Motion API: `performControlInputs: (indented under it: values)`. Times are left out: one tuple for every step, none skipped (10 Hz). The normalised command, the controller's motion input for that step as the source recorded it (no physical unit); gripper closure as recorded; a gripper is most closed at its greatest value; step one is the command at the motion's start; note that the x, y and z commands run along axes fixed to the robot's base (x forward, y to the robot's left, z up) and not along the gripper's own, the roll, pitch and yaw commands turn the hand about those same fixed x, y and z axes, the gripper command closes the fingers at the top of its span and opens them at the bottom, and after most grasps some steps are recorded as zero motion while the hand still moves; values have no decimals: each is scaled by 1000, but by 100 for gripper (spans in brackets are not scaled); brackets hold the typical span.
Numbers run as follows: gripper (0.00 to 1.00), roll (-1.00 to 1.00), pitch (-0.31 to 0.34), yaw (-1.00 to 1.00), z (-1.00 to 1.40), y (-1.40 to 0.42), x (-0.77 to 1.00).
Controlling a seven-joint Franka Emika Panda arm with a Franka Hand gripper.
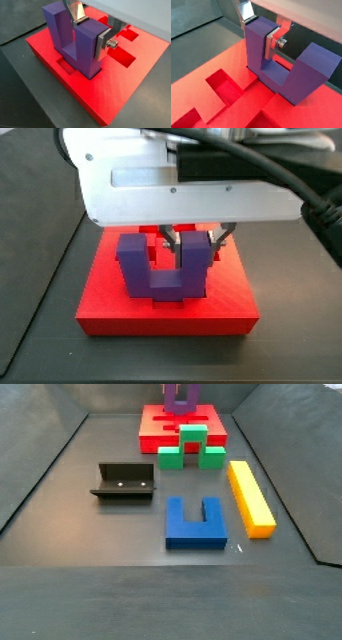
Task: Pick up the purple object. Move up. Move to above the board. Insert the purple object.
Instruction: Insert the purple object.
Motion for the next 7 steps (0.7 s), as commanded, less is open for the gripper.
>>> performControlInputs:
  values:
    - [100,151,19,69,-680,-23,129]
    - [100,184,77,43,-734,-34,117]
    - [100,189,126,20,-771,-43,120]
    - [100,199,157,0,-717,-43,86]
    - [100,194,184,0,-686,-74,74]
    - [100,-4,0,0,0,0,0]
    - [100,0,0,0,0,0,0]
